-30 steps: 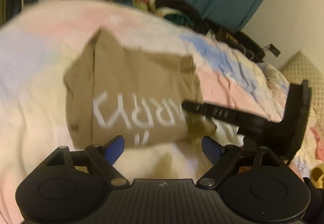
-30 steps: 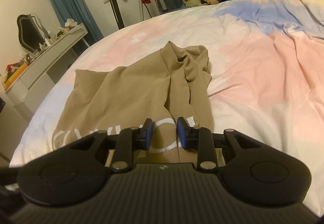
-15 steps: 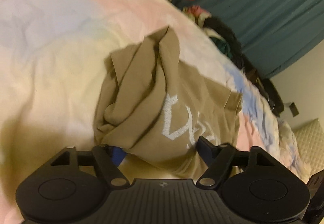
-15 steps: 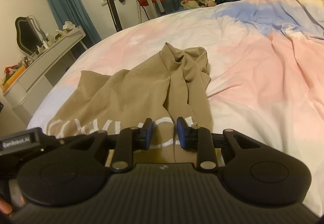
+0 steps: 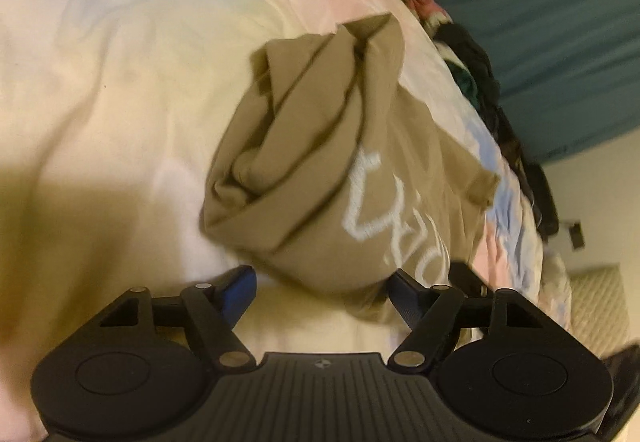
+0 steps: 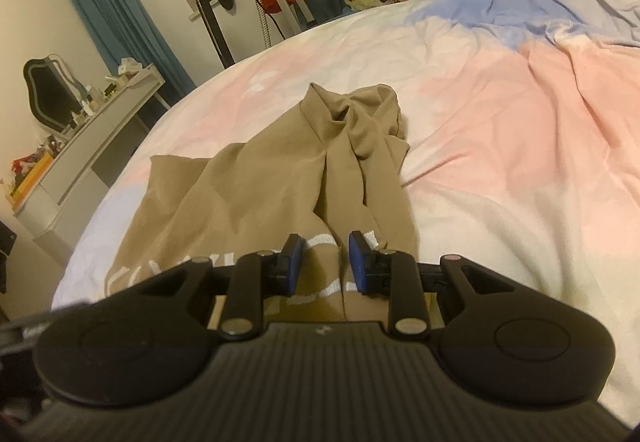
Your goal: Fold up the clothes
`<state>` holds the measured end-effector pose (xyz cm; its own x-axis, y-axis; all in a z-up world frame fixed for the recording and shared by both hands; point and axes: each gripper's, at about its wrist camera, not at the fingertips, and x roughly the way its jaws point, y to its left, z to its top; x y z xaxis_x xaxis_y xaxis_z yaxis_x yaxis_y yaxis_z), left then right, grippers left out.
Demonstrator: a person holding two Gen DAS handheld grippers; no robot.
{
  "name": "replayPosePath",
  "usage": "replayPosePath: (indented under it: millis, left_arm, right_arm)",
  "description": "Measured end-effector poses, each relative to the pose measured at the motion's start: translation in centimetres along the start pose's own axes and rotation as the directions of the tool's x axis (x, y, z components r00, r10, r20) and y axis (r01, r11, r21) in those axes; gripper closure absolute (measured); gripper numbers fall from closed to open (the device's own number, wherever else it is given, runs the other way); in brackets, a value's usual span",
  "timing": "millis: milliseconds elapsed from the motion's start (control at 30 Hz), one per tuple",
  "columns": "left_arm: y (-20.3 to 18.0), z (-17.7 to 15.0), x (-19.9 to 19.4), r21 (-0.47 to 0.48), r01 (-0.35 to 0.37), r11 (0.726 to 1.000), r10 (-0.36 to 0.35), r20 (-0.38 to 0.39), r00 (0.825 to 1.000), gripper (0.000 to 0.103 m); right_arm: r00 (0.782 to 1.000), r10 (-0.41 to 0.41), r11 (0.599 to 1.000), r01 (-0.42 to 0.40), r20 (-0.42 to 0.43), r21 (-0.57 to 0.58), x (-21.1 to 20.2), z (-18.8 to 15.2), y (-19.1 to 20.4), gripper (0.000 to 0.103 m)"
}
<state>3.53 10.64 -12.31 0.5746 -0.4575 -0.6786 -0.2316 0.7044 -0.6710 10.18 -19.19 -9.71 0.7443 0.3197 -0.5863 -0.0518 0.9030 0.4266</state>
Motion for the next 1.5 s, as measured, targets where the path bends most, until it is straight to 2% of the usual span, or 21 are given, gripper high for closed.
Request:
replayPosePath:
  millis: [100,233,300,333,367,467,533,600,667,733,767,833,933,967,1067,1100,1167,1333,1400,1467,1500]
  left_arm:
    - [-0.1,0.3,0.3,-0.014,0.008,1.000,-0.008,0.041,0.999,0.029]
    - [-0.2,0.0,-0.3,-0.021,0.054,0.998,-0.052,0.078,0.996,0.055]
    - [-0.1,-0.1,-0.6,-0.037,0.082,0.996,-0.078,0.089,0.993,0.067]
    - [0.1,-0.1,-0.8,-0.056,0.098,0.994,-0.092,0.093,0.991,0.069]
    - [0.3,0.0,-1.0,-0.075,0.114,0.991,-0.106,0.097,0.990,0.070]
    - [1.0,0.1,-1.6,-0.133,0.161,0.978,-0.148,0.106,0.983,0.070]
    - [1.6,0.3,-1.8,-0.183,0.177,0.967,-0.161,0.097,0.982,0.062]
    - [2.0,0.3,-1.9,-0.210,0.180,0.961,-0.163,0.096,0.982,0.031]
    - [2.2,0.6,-1.8,-0.223,0.180,0.958,-0.160,0.107,0.981,0.024]
    - [2.4,0.9,-1.5,-0.234,0.180,0.955,-0.155,0.121,0.981,0.026]
    - [2.5,1.0,-1.3,-0.240,0.180,0.954,-0.153,0.127,0.980,0.029]
    - [2.6,1.4,-1.0,-0.251,0.179,0.951,-0.148,0.141,0.979,0.035]
    - [2.9,1.8,-0.6,-0.267,0.179,0.947,-0.140,0.161,0.977,0.051]
    - [3.0,2.0,-0.4,-0.273,0.179,0.945,-0.137,0.167,0.976,0.058]
    - [3.3,2.3,-0.2,-0.285,0.183,0.941,-0.133,0.185,0.974,0.068]
    - [3.4,2.3,-0.5,-0.283,0.191,0.940,-0.140,0.189,0.972,0.071]
    - [3.2,2.5,-0.5,-0.277,0.205,0.939,-0.154,0.196,0.969,0.073]
    - [3.8,2.0,-1.2,-0.277,0.250,0.928,-0.194,0.214,0.957,0.076]
    - [3.9,1.9,-1.4,-0.279,0.270,0.922,-0.211,0.223,0.952,0.076]
    - [3.9,1.9,-1.4,-0.281,0.286,0.916,-0.225,0.229,0.947,0.076]
    - [4.0,1.9,-1.4,-0.282,0.290,0.914,-0.229,0.230,0.946,0.076]
  right_arm:
    - [1.000,0.004,1.000,-0.004,0.010,0.007,-0.2,0.0,0.0,0.075]
    - [0.998,0.056,0.989,-0.059,0.028,0.133,-1.8,0.6,-0.6,0.070]
    - [0.989,0.149,0.951,-0.149,0.021,0.270,-2.6,0.7,-1.5,0.053]
    - [0.977,0.212,0.913,-0.207,0.024,0.352,-2.9,0.5,-1.9,0.027]
    - [0.961,0.274,0.863,-0.262,0.033,0.432,-3.1,0.0,-2.4,0.011]
    - [0.934,0.358,0.764,-0.305,0.020,0.569,-3.0,-1.4,-3.0,0.011]
    - [0.901,0.433,0.679,-0.310,-0.022,0.666,-1.9,-2.7,-3.5,0.011]
    - [0.869,0.493,0.600,-0.297,-0.051,0.743,-0.8,-3.9,-3.7,0.011]
    - [0.857,0.510,0.583,-0.288,-0.067,0.760,-0.1,-4.7,-3.3,0.011]
    - [0.855,0.515,0.590,-0.297,-0.066,0.750,0.6,-5.0,-2.8,0.011]
    - [0.853,0.518,0.593,-0.302,-0.066,0.747,1.0,-5.1,-2.6,0.011]
    - [0.834,0.547,0.565,-0.308,-0.067,0.766,2.4,-5.4,-2.5,0.011]
    - [0.830,0.557,0.534,-0.321,-0.040,0.782,3.7,-5.2,-2.9,0.011]
    - [0.838,0.545,0.535,-0.326,-0.023,0.780,3.8,-5.1,-3.2,0.011]
    - [0.850,0.527,0.487,-0.329,0.029,0.809,3.9,-5.2,-4.2,0.013]
    - [0.855,0.517,0.479,-0.324,0.036,0.816,3.8,-5.3,-4.4,0.016]
    - [0.879,0.475,0.500,-0.297,0.029,0.814,3.3,-5.2,-4.8,0.026]
    - [0.902,0.431,0.469,-0.248,0.026,0.848,3.0,-5.5,-6.2,0.030]
    - [0.882,0.472,0.477,-0.253,-0.002,0.842,3.0,-5.4,-5.5,0.028]
    - [0.847,0.531,0.498,-0.269,-0.044,0.824,3.2,-5.3,-4.2,0.026]
    - [0.824,0.564,0.493,-0.284,-0.054,0.822,3.4,-5.4,-3.4,0.025]
